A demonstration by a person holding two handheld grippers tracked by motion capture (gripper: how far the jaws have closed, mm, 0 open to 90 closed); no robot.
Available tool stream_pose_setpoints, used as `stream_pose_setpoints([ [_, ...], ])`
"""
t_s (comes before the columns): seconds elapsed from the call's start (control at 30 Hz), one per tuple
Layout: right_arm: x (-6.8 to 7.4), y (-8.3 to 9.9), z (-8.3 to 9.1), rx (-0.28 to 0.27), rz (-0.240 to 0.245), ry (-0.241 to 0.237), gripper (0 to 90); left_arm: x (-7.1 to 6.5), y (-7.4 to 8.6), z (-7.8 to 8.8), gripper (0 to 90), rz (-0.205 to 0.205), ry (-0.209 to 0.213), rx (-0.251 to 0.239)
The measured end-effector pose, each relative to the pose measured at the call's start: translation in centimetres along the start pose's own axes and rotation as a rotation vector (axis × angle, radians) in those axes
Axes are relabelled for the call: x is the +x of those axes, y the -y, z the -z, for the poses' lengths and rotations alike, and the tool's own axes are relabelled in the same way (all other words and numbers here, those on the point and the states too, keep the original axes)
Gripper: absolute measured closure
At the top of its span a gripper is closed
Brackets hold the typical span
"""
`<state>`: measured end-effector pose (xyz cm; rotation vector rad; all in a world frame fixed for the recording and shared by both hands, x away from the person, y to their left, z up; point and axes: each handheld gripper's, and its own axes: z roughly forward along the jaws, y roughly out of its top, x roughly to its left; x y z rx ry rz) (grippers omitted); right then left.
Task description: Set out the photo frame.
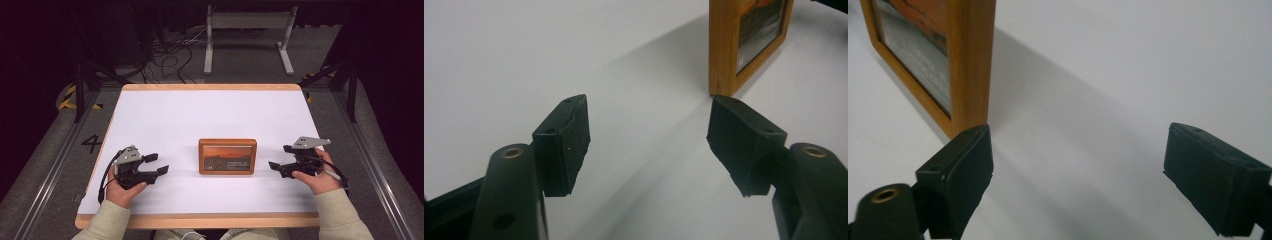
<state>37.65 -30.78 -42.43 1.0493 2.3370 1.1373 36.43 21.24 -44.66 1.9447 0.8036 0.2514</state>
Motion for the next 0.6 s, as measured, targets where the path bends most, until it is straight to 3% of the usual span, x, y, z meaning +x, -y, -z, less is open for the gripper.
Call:
stream_pose_setpoints([
  [0.3, -0.1, 1.9, -0.7, 0.006, -0.035, 0.005, 12.7, 0.0, 0.0, -0.1, 33.7, 0.002, 0.004, 0.001],
  [0.6, 0.1, 2.0, -0.4, -0.012, -0.041, 0.002, 12.7, -0.1, 0.0, -0.2, 34.1, 0.009, 0.016, 0.006],
])
